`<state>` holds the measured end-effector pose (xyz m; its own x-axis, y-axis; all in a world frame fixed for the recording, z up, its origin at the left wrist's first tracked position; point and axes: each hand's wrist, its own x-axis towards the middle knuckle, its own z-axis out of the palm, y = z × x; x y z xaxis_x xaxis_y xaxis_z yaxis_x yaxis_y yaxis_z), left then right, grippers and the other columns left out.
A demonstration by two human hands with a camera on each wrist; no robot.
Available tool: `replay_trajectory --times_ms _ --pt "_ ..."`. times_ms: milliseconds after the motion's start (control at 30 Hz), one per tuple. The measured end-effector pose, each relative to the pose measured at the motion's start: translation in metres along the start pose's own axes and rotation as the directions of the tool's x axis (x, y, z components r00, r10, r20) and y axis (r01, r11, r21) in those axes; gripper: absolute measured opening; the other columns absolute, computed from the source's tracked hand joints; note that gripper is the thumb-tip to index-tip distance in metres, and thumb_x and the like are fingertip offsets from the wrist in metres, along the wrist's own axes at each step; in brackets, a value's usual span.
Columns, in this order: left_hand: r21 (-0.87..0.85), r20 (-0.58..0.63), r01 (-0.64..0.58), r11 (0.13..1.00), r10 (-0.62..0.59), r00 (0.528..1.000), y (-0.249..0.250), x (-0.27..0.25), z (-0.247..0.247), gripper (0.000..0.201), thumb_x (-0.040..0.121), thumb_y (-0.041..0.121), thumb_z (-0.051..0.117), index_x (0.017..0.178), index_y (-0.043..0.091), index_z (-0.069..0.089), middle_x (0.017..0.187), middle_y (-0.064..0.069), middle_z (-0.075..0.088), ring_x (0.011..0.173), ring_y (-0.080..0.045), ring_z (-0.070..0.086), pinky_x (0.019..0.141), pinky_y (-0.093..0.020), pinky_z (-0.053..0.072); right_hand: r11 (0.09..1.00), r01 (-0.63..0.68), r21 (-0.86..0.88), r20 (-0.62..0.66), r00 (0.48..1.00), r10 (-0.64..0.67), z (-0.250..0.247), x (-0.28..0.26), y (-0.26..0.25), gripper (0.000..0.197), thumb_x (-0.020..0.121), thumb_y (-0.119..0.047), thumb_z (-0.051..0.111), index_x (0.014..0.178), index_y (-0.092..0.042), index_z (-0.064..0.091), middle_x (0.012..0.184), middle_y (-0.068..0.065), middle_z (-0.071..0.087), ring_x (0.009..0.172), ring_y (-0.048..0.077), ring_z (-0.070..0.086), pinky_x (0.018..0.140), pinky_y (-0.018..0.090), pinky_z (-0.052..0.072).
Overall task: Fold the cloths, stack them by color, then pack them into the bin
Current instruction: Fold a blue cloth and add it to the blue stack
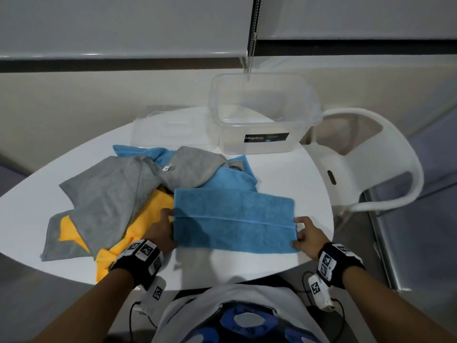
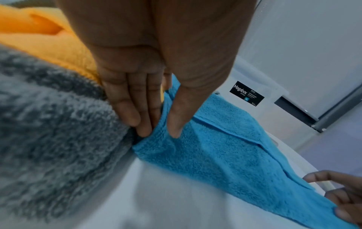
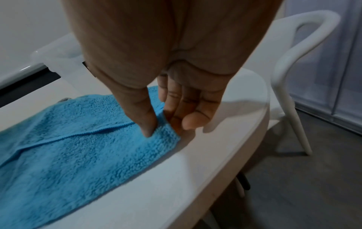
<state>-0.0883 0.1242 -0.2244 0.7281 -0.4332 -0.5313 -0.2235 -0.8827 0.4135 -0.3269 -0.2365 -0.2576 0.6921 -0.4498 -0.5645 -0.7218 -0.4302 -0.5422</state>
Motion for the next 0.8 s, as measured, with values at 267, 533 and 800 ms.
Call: replay_trajectory --times_ms 267,533,800 --pt "0.104 -0.029 0.007 0.995 -0.004 1.000 -0.023 -0.005 0.017 0.043 0.079 0.016 0.060 0.118 0.018 0.042 0.088 -0.006 0.065 0.080 -0.028 0.063 0.073 -0.039 0.052 0.995 0.086 -0.050 0.101 0.992 -0.080 -0.009 -0.012 0.005 0.064 0.070 0.000 0.076 0.104 -0.031 0.032 0.066 0.002 0.048 0.059 0.016 0.050 0.070 0.041 0.051" --pt "0.225 0.107 0.025 0.974 -0.050 0.993 -0.021 0.000 0.013 0.043 0.073 0.018 0.063 0.105 0.027 0.036 0.087 0.001 0.060 0.078 -0.021 0.060 0.066 -0.031 0.048 0.990 0.086 -0.108 0.125 0.989 -0.073 -0.008 -0.014 0.006 0.046 0.070 -0.006 0.079 0.090 -0.024 0.042 0.075 -0.001 0.053 0.061 0.013 0.050 0.062 0.024 0.045" --pt "0.179 0.035 0.054 0.982 -0.062 0.997 -0.007 -0.001 0.006 0.038 0.081 0.017 0.060 0.111 0.021 0.037 0.087 -0.003 0.056 0.078 -0.024 0.057 0.067 -0.037 0.049 0.985 0.020 -0.172 0.124 0.992 0.002 -0.006 -0.014 0.009 0.037 0.073 -0.007 0.076 0.083 -0.023 0.045 0.071 -0.003 0.055 0.061 0.011 0.049 0.056 0.013 0.039"
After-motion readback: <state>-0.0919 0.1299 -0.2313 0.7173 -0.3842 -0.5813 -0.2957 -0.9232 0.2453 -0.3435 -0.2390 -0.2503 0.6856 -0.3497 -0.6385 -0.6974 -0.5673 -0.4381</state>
